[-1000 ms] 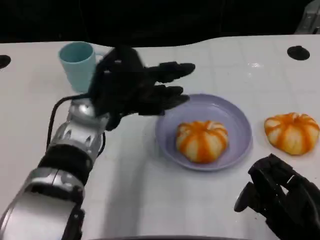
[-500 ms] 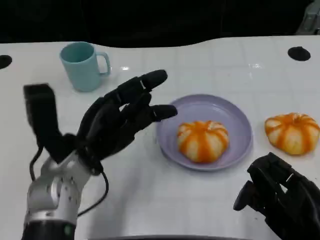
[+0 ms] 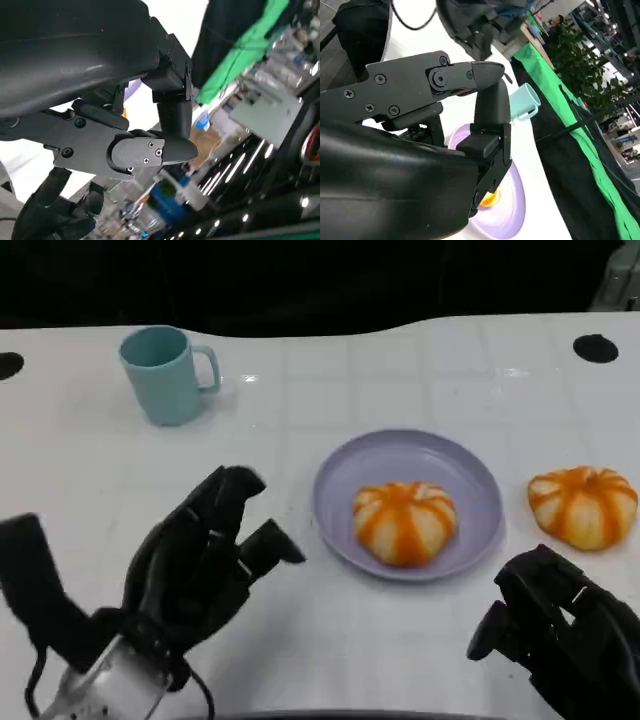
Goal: Grasp the bread from the table and place it into the plate.
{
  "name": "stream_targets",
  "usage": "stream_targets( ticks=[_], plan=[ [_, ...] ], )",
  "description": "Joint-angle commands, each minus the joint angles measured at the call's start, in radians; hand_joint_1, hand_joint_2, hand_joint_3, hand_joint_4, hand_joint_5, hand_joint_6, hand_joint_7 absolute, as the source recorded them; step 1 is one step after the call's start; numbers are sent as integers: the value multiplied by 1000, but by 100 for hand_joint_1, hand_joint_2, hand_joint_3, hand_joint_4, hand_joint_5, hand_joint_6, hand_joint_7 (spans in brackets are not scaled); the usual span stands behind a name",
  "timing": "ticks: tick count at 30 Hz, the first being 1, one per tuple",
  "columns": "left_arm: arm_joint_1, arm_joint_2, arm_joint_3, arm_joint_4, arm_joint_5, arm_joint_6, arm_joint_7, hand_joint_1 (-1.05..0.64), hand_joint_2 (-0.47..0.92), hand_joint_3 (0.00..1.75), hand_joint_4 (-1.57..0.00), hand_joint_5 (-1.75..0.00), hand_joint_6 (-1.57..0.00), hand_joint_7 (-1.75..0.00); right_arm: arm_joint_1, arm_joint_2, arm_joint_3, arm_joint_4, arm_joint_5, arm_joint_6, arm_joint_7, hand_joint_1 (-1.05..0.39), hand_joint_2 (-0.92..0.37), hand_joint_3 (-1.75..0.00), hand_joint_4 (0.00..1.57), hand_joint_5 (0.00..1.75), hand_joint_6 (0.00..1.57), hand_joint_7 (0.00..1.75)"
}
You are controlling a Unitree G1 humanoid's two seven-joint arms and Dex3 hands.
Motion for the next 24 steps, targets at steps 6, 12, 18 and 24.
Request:
stream_targets(
  ticks=[6, 12, 18, 24],
  plan=[
    [148, 9, -40, -62, 8, -13, 25, -57, 92, 45, -85, -175, -63, -175, 4, -18, -9, -19, -2, -1, -6, -51, -92, -23, 62, 175, 55, 150],
    [185, 31, -62, -14, 62, -90, 5, -59, 92, 41, -85, -175, -63, -175, 5, -23, -8, -20, 2, -5, 3, -51, -92, -25, 61, 175, 53, 152],
    [193, 40, -69, -15, 63, -88, 24, -59, 92, 37, -84, -175, -61, -175, 6, -24, -8, -22, 3, -4, -1, -51, -92, -24, 62, 175, 53, 152],
    [199, 52, -77, -19, 74, -97, 26, -59, 92, 34, -84, -175, -59, -175, 3, -23, -11, -21, 5, -3, -3, -51, -92, -24, 61, 175, 52, 152]
  ],
)
